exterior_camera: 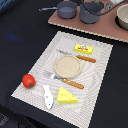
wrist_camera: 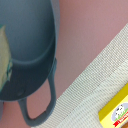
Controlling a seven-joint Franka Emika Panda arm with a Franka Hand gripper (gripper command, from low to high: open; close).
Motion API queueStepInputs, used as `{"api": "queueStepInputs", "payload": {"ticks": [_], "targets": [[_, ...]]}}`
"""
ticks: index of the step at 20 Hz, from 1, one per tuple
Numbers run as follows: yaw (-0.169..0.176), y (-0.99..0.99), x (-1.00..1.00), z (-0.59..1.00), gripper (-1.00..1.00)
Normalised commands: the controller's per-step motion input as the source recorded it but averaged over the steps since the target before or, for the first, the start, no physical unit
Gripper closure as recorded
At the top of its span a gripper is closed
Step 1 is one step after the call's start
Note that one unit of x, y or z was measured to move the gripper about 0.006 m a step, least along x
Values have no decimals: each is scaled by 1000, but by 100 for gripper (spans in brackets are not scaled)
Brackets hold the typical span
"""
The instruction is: Interact with the objects in diverse but meaningful ways.
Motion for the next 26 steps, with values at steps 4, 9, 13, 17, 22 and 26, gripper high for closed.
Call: {"api": "queueStepInputs", "payload": {"ticks": [4, 9, 13, 17, 22, 26], "targets": [[-3, -434, 555, 346, -100], [-48, -685, 608, 369, -100], [-84, -651, 434, 249, -100], [-122, -583, 361, 69, -100], [-163, -551, 184, -48, -100], [-196, -475, 38, -150, -100]]}}
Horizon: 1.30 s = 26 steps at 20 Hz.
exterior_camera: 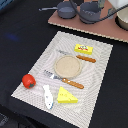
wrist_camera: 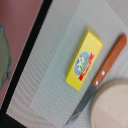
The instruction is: Interact with the objects in diverse but meaningful ways.
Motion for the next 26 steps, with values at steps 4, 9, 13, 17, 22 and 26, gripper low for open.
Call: {"api": "queueStepInputs", "payload": {"ticks": [4, 9, 13, 17, 22, 26], "targets": [[-150, -465, 0, -319, -100], [-86, -329, 1, -447, -100], [-25, -144, 4, -621, -100], [-13, -27, -4, -596, -100], [0, 0, -64, -539, -100], [0, 51, -57, -391, -100]]}}
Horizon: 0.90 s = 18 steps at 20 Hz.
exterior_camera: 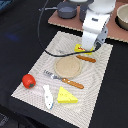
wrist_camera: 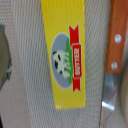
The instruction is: Interact with the objects in diverse but meaningful ways.
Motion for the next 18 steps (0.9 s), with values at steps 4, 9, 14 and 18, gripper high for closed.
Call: {"api": "queueStepInputs", "payload": {"ticks": [4, 9, 14, 18], "targets": [[0, 81, -18, -186, -100], [0, 29, -13, -59, -100], [0, 3, 0, -22, 100], [0, 0, 0, -79, 100]]}}
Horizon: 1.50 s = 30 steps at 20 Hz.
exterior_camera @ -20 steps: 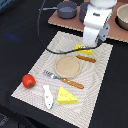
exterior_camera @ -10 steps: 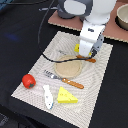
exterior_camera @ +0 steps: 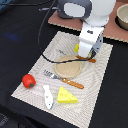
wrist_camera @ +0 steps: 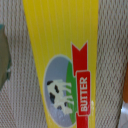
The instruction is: Interact with the objects in diverse but meaningful ways.
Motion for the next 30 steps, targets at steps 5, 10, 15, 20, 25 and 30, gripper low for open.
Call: {"api": "queueStepInputs", "payload": {"ticks": [5, 10, 15, 20, 25, 30], "targets": [[0, 50, 0, -95, 100], [2, 45, -13, -188, 100], [3, 167, 42, -95, 100], [10, 192, 66, 183, 100], [35, 169, -36, 1000, 100], [67, 275, -112, 1000, 100]]}}
